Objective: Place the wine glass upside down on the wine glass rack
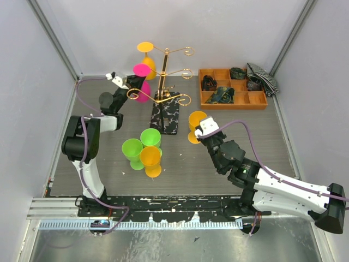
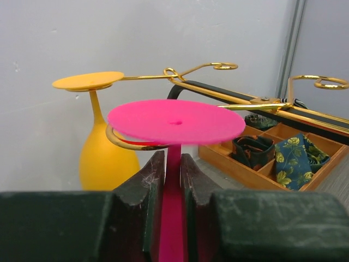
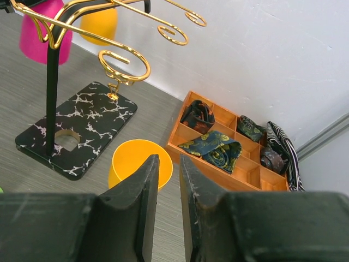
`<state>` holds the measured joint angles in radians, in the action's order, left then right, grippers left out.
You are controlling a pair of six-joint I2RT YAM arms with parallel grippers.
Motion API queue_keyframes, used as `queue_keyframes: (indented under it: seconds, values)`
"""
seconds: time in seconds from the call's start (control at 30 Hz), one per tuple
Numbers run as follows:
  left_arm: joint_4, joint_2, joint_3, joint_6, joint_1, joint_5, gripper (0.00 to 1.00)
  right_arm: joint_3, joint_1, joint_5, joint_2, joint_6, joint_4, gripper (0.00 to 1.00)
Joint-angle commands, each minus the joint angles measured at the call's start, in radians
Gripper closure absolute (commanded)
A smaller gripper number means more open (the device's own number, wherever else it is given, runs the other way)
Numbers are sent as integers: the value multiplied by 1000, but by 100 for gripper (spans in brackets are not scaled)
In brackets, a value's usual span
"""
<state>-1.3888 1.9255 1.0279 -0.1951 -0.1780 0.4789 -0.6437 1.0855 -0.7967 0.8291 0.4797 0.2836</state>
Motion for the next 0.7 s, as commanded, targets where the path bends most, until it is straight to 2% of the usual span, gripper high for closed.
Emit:
queue_keyframes:
  seconds: [0.0,0.1,0.3,0.5,0.57,0.67]
  values:
    - [-42,43,38,-9,-6,13,71,-7,5,-26,-19,-1,45,72]
    - [-42,45,22,9,-6,-10,54,-7,5,-30,-19,0,45,71]
    - [-42,17,-41,46,0,-62,35,-9,5,-33,-14,-4,49,69]
    - [-42,-17,-110,38,28,-81,28,-9,5,-45,-11,-19,53,63]
    - [-42,-36,-140,38,35,-81,27,-13,6,-68,-7,-35,59,57]
    - [-42,-76,-190,49,46,-98,26,-49,-5,-168,27,-69,43,43]
